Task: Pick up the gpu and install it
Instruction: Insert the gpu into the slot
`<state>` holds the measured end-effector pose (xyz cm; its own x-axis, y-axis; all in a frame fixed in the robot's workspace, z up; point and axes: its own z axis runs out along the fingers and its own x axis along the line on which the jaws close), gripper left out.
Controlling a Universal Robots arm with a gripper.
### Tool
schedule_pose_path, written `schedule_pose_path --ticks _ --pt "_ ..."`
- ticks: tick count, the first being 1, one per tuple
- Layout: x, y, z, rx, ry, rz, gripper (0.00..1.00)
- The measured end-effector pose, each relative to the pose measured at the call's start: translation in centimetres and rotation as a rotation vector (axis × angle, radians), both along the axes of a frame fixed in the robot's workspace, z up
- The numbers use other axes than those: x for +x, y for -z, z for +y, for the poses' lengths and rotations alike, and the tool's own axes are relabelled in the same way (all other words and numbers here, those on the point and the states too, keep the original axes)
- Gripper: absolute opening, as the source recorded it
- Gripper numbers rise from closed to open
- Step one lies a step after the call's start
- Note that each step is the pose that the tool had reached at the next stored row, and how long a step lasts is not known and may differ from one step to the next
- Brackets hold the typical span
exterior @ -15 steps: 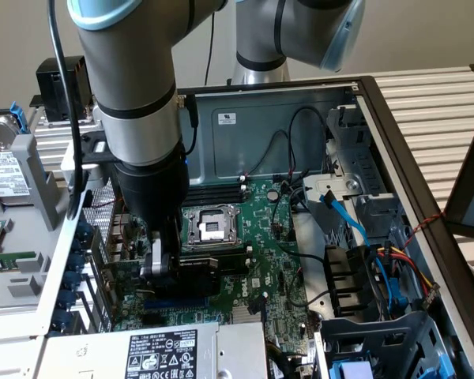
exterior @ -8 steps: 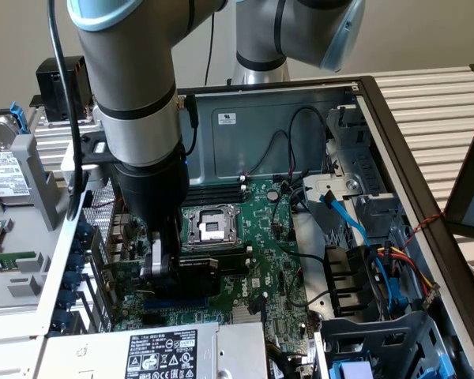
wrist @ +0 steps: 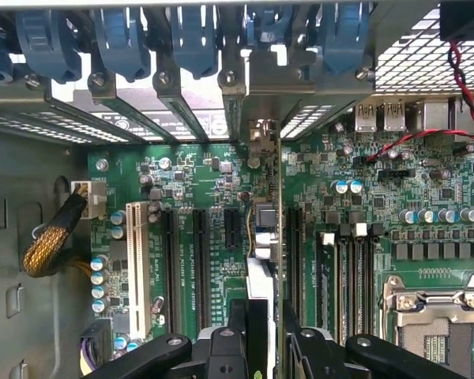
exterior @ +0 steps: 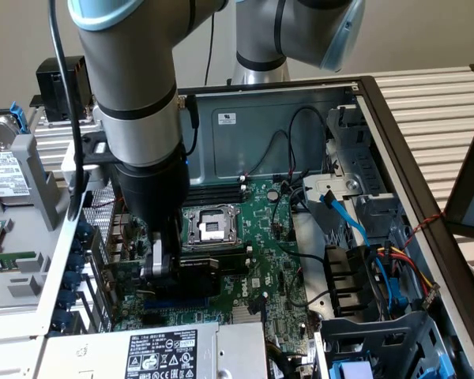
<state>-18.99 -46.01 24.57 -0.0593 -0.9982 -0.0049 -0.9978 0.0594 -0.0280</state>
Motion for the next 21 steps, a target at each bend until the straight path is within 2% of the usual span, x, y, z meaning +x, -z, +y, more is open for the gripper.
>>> schedule_pose_path --ticks 21 --pt "0.02 0.00 -0.05 0.0001 -0.013 -0.0001 0.27"
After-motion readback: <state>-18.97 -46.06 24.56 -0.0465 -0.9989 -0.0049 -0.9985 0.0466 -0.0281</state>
